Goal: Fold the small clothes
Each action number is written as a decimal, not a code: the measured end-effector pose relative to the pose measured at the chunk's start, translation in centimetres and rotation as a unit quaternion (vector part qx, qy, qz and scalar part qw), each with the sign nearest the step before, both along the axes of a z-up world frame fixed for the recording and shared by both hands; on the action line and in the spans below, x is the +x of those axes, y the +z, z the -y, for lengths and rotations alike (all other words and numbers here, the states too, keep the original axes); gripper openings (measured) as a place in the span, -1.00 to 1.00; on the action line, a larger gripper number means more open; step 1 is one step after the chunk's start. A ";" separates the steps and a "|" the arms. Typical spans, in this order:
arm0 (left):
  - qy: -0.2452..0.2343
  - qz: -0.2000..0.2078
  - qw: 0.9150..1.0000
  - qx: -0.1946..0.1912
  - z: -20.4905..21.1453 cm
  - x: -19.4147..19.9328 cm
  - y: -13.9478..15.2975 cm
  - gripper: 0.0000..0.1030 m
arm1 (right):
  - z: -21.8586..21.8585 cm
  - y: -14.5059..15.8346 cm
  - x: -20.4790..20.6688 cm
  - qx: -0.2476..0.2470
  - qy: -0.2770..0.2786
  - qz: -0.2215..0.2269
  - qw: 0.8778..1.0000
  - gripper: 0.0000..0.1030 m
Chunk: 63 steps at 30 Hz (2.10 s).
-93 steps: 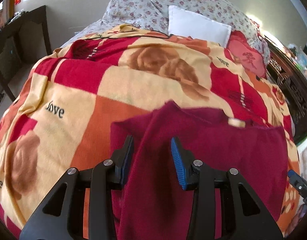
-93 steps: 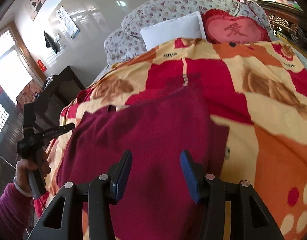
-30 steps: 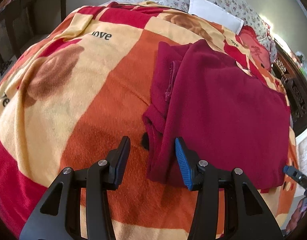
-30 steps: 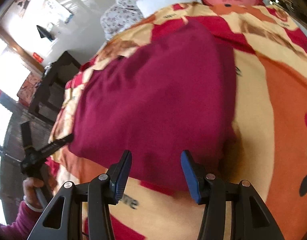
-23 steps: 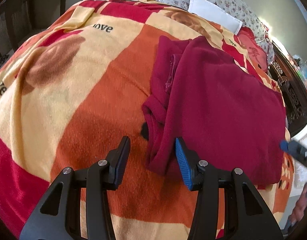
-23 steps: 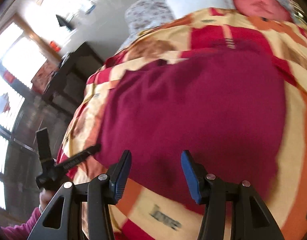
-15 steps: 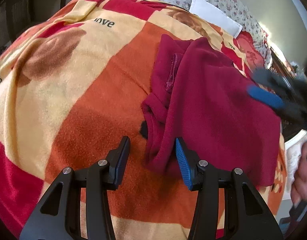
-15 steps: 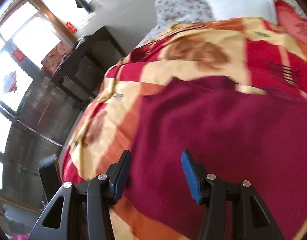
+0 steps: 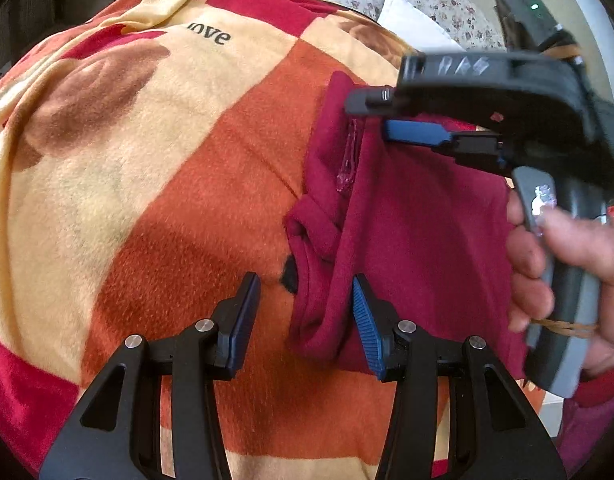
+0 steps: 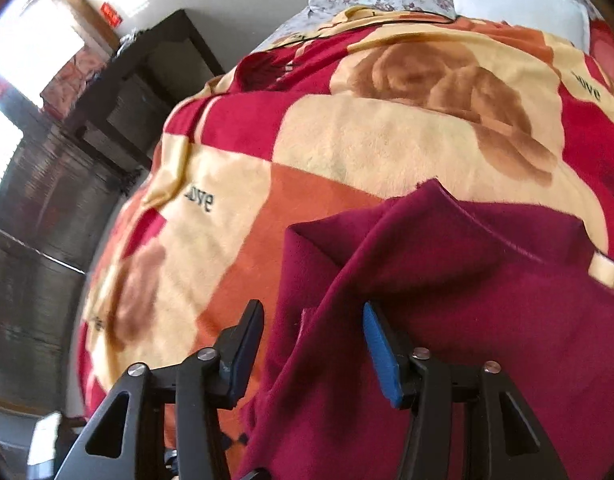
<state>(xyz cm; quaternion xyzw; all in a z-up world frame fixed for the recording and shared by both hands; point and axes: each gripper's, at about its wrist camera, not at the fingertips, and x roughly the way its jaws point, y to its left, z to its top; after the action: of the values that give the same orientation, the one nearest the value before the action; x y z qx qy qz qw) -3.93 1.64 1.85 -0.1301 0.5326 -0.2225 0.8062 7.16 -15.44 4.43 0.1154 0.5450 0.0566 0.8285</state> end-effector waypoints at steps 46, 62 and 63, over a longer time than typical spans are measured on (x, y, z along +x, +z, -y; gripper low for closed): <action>0.006 -0.002 0.999 -0.041 -1.4 0.1 -0.9 0.16 | -2.7 -2.4 3.5 -0.157 -0.018 -0.039 0.987 0.41; -0.003 0.006 0.999 -0.042 -0.8 -0.7 -0.7 0.24 | -4.7 -2.6 3.2 -0.158 0.020 -0.009 0.987 0.39; -0.004 0.006 0.999 -0.043 -0.7 -0.7 -0.7 0.24 | -4.0 -2.2 2.4 -0.151 0.018 0.000 0.988 0.11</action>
<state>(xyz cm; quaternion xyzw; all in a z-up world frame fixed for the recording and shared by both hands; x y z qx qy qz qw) -4.60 2.31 1.13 -0.1613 0.5185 -0.2489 0.8020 9.59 -11.49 2.26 -0.0212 0.5494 -0.0117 0.8352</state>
